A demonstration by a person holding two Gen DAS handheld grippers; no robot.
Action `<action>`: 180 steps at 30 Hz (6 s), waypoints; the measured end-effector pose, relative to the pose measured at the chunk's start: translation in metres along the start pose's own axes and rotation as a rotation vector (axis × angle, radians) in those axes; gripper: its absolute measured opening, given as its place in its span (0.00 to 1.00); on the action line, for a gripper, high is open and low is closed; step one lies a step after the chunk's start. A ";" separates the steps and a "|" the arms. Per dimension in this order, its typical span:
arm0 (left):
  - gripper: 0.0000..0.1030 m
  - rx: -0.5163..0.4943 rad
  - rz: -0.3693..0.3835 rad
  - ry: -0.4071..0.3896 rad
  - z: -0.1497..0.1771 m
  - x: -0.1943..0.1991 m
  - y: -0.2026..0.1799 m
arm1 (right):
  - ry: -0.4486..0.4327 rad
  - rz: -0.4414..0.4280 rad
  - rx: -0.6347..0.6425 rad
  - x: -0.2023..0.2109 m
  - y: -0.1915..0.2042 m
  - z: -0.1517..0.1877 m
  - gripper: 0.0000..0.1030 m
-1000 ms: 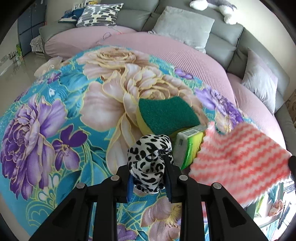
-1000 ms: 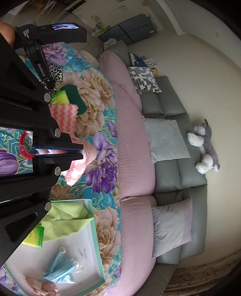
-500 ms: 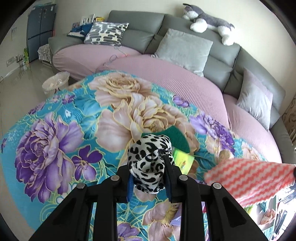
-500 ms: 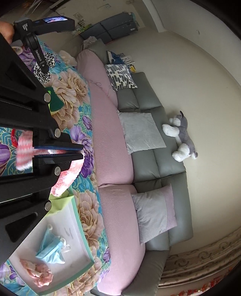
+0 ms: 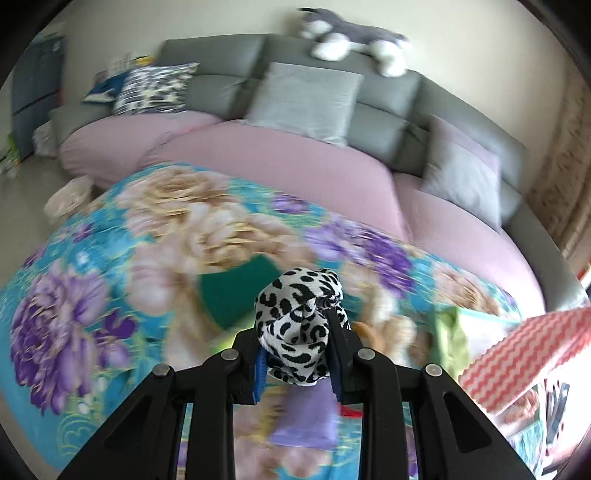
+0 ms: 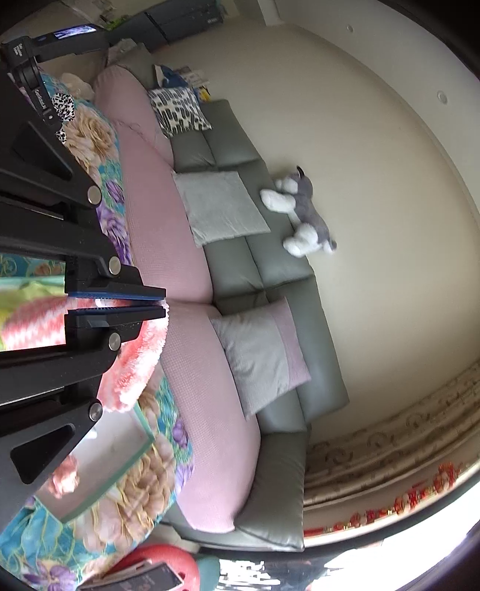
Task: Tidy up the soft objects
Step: 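Carry the towel and scrunchie with both grippers over the white tray, then open both grippers to drop the towel and scrunchie into the tray, then move both tools back to the pile of soft items, then grasp the green tissue pack with the left gripper while the right grasps the cream lace cloth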
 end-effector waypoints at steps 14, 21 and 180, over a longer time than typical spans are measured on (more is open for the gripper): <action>0.28 -0.330 0.248 0.121 0.068 -0.029 -0.173 | -0.036 0.197 -0.084 0.020 -0.096 -0.013 0.03; 0.28 -0.394 0.274 0.124 0.082 -0.048 -0.204 | -0.042 0.238 -0.119 0.024 -0.121 -0.011 0.03; 0.91 0.166 -0.246 0.194 0.040 -0.101 0.080 | 0.617 -0.156 0.246 -0.153 0.121 0.202 0.48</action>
Point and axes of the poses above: each gripper's, at about its wrist camera, not at the fingertips, and x roughly against the way its jaws point, y to its left, z to its underside, the point moved 9 cm from there along -x, roughly the way its jaws point, and after that the axes turned 6 degrees about x, right-handed, at the moved point
